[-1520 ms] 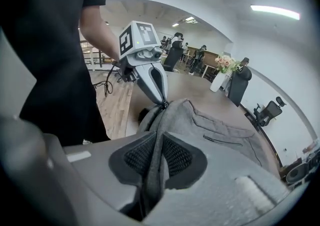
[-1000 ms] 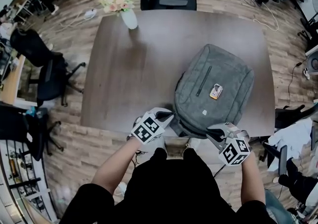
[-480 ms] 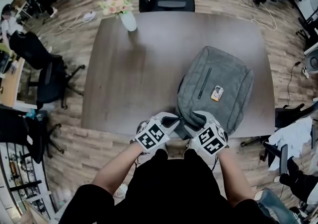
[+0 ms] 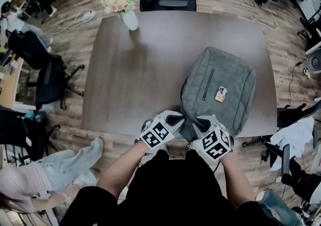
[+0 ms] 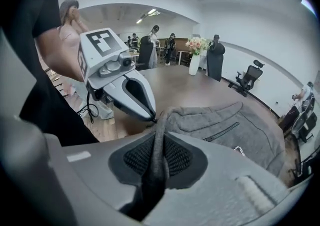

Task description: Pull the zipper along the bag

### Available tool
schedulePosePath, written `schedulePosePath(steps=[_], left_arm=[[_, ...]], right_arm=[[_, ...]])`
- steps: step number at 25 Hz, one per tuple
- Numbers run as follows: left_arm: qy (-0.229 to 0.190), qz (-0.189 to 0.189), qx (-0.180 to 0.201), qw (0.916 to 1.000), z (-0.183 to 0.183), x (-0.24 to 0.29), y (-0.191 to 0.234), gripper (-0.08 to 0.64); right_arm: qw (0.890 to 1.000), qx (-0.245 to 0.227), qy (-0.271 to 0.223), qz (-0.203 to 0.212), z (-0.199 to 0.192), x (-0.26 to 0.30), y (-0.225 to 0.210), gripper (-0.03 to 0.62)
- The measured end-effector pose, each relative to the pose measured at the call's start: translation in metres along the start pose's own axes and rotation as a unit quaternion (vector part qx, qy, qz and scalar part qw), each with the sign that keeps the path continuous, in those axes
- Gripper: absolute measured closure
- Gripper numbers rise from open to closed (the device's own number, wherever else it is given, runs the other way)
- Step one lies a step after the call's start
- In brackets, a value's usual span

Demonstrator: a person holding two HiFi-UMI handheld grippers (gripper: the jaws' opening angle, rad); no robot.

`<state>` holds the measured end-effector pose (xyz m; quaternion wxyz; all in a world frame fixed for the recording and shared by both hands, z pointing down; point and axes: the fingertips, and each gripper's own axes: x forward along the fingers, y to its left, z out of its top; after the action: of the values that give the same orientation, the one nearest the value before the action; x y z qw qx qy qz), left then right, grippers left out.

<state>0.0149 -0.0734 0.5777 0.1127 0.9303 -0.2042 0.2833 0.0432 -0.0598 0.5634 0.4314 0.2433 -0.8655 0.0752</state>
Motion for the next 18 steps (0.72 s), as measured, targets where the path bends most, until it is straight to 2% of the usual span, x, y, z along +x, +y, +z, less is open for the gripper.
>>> schedulePosePath(steps=[2, 6, 10, 18], left_arm=[[-0.011, -0.008, -0.023, 0.9996, 0.001, 0.000, 0.005, 0.529], [-0.013, -0.029, -0.028, 0.9991, 0.005, 0.003, 0.003, 0.526], [-0.031, -0.051, -0.065, 0.9961, 0.011, 0.000, 0.000, 0.529], [-0.067, -0.062, -0.117, 0.9889, 0.027, -0.012, -0.003, 0.529]], right_arm=[[1.000, -0.004, -0.002, -0.005, -0.002, -0.006, 0.000, 0.540], [1.000, -0.016, -0.007, -0.009, -0.007, -0.016, -0.001, 0.540], [0.999, -0.022, -0.022, -0.016, -0.008, -0.030, -0.005, 0.541], [0.998, -0.019, -0.042, -0.030, -0.002, -0.048, -0.013, 0.543]])
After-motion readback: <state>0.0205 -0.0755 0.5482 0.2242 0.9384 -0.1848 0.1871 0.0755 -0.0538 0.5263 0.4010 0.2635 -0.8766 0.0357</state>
